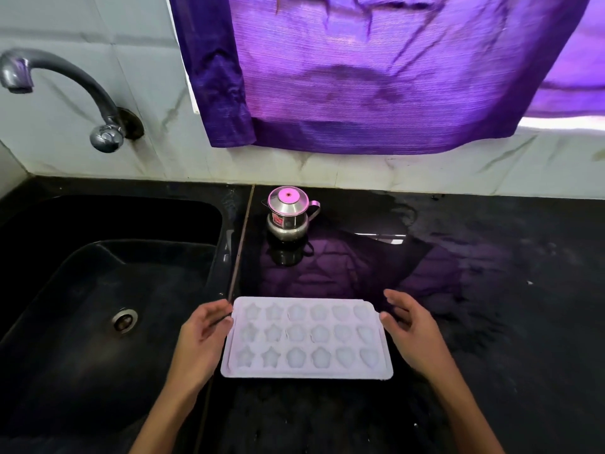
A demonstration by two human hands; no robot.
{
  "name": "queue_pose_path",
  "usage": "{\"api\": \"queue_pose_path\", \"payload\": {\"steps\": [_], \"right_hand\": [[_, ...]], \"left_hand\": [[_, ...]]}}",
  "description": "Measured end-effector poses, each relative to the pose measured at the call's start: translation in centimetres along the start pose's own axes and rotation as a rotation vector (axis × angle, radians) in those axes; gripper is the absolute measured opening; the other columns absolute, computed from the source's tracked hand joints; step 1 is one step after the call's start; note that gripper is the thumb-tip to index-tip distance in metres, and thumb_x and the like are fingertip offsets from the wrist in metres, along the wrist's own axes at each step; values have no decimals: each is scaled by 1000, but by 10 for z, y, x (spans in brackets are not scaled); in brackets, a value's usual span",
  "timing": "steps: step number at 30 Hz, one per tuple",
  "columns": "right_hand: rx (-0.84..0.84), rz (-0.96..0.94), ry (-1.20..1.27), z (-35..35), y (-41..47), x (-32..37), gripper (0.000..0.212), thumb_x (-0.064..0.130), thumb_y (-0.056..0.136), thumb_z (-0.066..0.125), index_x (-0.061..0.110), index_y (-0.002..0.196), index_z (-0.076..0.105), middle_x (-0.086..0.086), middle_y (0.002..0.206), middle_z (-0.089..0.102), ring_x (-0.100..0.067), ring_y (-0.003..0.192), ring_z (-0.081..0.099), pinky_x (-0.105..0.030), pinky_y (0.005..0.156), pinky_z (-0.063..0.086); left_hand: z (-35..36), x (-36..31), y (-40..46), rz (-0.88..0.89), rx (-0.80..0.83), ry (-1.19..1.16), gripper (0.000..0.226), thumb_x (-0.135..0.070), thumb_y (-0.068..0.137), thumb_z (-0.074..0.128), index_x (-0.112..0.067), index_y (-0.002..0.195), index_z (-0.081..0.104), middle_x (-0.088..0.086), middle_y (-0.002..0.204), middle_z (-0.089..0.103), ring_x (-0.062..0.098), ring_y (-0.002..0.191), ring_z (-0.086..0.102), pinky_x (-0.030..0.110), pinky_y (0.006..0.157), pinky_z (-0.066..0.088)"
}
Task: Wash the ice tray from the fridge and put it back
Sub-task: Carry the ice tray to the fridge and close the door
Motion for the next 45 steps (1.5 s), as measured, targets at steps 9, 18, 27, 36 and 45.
{"api": "queue_pose_path", "payload": {"steps": [9,18,27,36,45], "right_hand": [[-41,84,25,1,-23,-8,38,12,89,62,13,126,54,7,108,59,-1,87,59,-26,83,46],[52,215,75,9,-39,-27,24,2,93,52,5,115,60,-3,94,66,-17,83,64,-30,63,58],[77,219,223,12,-46,-26,23,3,95,50,3,117,59,0,88,64,-13,77,64,-17,53,55],[91,231,248,13,-45,-29,25,1,95,50,-1,119,59,-4,90,66,-14,76,65,-17,53,55],[104,221,242,14,-48,-29,29,0,95,51,-1,122,57,-6,94,67,-13,77,65,-16,52,54]], "left_hand": [[-2,6,-15,-74,4,-4,26,-4,92,57,-14,116,57,-1,110,63,11,101,60,24,84,46],[-4,25,-28,-192,1,11,32,12,88,52,-7,113,56,5,102,63,15,88,62,27,69,53],[-2,29,-34,-255,14,-26,26,9,92,50,-5,113,58,8,98,65,13,82,63,28,69,52],[1,33,-30,-307,14,-54,35,14,91,47,6,125,50,16,108,62,26,90,63,32,67,53],[-3,41,-35,-305,-12,-51,39,17,89,47,6,126,51,21,118,63,27,91,64,35,70,53]]}}
Point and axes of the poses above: each hand's wrist, its own y-axis towards the middle knuckle, its own z-axis out of the palm, x = y × z, the point moved 7 cm from there along y, towards the middle knuckle
